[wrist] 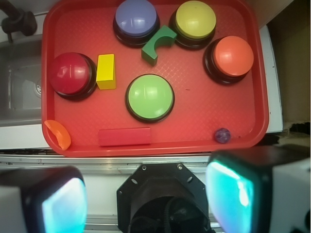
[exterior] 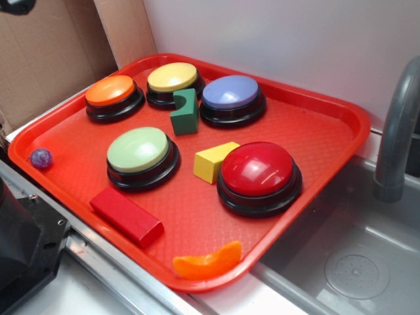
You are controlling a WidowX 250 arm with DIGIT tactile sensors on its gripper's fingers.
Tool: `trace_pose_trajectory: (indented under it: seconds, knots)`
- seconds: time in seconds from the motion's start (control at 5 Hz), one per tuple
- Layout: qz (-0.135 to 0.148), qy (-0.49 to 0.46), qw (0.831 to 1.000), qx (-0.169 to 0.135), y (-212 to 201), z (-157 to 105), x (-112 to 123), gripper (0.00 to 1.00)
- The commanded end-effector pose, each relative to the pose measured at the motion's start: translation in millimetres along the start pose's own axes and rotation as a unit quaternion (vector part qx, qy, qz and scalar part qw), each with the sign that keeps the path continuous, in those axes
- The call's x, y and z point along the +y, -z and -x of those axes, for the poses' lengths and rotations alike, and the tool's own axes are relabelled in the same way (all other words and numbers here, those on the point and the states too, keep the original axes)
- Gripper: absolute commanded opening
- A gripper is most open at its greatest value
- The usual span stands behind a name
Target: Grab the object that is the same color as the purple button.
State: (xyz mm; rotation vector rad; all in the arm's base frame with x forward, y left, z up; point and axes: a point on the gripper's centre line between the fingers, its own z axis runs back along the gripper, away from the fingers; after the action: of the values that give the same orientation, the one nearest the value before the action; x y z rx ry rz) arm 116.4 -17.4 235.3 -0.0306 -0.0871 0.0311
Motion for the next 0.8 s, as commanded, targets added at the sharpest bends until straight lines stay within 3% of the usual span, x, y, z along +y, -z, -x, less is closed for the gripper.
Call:
trace_pose_trajectory:
  seconds: [0.0,0.4,0.6]
  knots:
    - [0.0,0.0,1.0,0.0,0.0,0.0,0.0,1.0]
    - [-0.016,-0.049,0.999,-0.009,41.9,-2.0,55.5,1.0]
    - [-0.038,-0.043,0.998,-0.028,63.0,-7.2,85.3,1.0]
